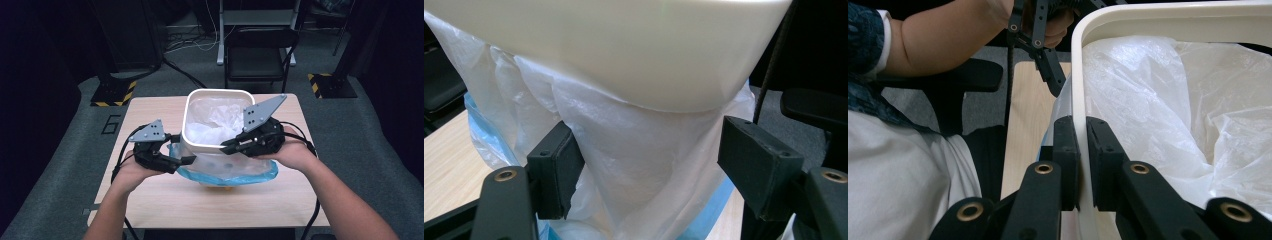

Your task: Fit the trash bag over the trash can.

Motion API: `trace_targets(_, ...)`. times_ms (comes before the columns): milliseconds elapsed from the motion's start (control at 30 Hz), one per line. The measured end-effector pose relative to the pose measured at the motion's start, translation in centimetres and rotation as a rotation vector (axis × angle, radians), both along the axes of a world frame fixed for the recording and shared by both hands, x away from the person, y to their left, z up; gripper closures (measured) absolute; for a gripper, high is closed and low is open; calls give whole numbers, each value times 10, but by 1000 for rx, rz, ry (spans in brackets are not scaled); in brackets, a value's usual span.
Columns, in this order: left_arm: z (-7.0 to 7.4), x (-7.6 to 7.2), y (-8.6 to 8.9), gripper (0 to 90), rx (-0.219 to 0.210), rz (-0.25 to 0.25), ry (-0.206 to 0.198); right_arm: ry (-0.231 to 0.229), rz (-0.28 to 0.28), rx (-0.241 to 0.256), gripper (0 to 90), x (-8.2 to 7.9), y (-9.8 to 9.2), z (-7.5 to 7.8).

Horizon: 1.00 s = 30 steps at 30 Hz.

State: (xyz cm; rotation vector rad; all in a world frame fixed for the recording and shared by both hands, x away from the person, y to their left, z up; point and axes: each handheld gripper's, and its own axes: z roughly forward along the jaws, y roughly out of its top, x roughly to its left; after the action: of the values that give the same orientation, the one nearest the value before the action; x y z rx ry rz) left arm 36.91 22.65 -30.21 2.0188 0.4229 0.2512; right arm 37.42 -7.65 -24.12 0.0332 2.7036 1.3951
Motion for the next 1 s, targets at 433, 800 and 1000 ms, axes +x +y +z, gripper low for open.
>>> trace_targets(433,22,-7,23,301,-37,-19,13,11,-2,9,729,-5,0,-1)
trace_targets(800,62,7,35,300,-14,24,11,-32,-59,-16,609,-16,-14,4)
trace_targets(1000,71,31,22,301,10,85,1,-42,-80,-27,611,-14,-19,1)
